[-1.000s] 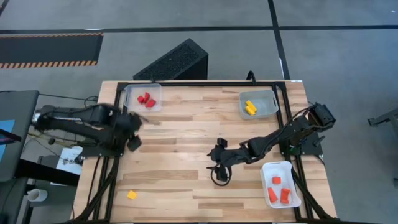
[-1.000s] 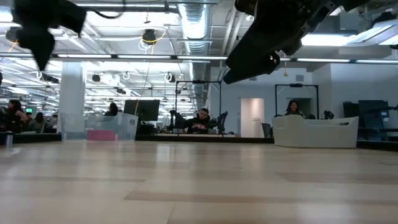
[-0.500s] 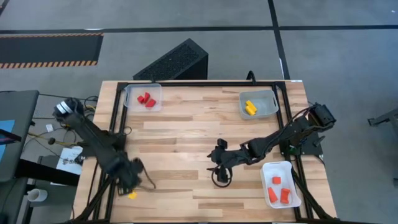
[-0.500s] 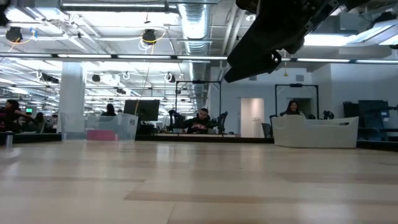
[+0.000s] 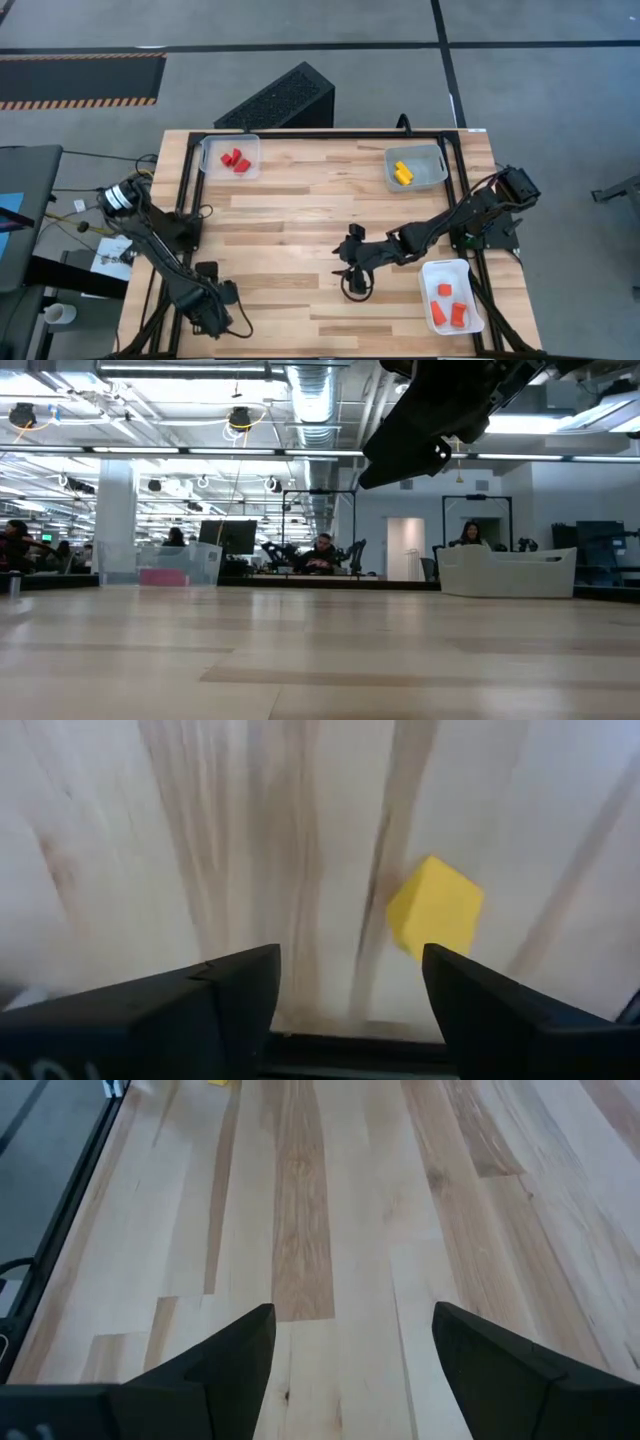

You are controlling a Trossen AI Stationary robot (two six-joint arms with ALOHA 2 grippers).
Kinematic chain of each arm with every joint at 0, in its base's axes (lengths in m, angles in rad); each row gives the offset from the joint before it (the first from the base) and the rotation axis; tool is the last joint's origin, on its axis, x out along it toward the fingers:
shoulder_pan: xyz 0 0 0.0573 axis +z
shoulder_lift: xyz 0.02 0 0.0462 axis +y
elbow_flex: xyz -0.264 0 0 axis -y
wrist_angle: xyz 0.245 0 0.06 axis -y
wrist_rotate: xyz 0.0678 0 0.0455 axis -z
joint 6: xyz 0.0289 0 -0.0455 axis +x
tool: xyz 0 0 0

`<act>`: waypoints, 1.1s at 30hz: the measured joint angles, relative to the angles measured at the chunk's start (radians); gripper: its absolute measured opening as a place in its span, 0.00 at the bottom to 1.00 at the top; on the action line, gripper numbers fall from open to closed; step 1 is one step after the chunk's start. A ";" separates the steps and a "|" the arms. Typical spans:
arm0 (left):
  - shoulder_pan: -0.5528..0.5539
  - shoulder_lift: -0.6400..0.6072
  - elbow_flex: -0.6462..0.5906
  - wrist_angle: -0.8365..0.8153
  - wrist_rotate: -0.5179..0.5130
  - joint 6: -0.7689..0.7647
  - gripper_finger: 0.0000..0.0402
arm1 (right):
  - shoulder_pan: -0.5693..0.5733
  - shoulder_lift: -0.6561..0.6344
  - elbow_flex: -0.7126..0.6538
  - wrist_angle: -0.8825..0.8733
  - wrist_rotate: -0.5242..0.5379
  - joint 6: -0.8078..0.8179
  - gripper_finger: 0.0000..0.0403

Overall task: Sort & place blocks by color
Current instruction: Put the yellow block into the gray bin

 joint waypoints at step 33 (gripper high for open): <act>-0.109 0.159 0.010 0.121 -0.031 0.252 0.69 | 0.020 0.000 0.000 -0.001 0.001 -0.005 0.72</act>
